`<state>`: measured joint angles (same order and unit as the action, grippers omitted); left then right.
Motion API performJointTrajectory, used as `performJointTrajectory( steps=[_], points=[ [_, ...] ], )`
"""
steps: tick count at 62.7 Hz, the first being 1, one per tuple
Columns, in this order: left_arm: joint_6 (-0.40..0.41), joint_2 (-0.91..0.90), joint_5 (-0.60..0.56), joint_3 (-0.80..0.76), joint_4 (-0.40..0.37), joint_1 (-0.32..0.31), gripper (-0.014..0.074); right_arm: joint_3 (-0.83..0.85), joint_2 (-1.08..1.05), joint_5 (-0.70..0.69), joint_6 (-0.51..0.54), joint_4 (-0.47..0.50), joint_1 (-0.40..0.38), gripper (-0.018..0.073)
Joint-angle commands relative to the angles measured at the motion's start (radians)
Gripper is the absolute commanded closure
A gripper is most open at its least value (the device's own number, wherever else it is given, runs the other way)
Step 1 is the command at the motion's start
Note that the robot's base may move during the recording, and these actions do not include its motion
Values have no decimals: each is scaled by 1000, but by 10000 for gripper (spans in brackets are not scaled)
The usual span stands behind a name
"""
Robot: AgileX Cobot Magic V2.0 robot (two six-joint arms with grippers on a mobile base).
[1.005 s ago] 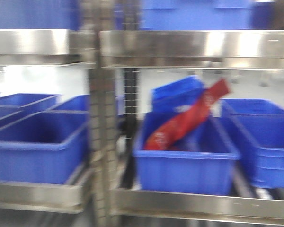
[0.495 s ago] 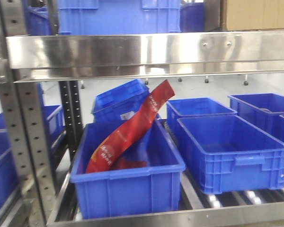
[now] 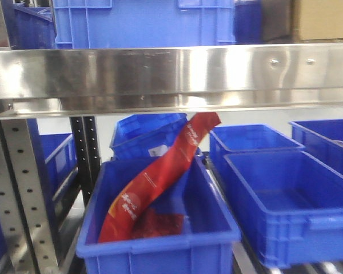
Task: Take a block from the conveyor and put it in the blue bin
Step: 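Stop at the shelf and raise both held blocks above the bins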
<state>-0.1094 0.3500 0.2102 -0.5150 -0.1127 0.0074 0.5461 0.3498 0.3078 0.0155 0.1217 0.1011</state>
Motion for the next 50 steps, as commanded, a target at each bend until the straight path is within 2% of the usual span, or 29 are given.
performJointTrajectory(
  steps=[1, 50],
  points=[
    [5, -4, -18, 1, -5, -7, 708, 3, -4, -28, 0, -3, -4, 721],
    [5, -4, -18, 1, -5, -7, 708, 3, -4, -28, 0, -3, -4, 721]
  ],
)
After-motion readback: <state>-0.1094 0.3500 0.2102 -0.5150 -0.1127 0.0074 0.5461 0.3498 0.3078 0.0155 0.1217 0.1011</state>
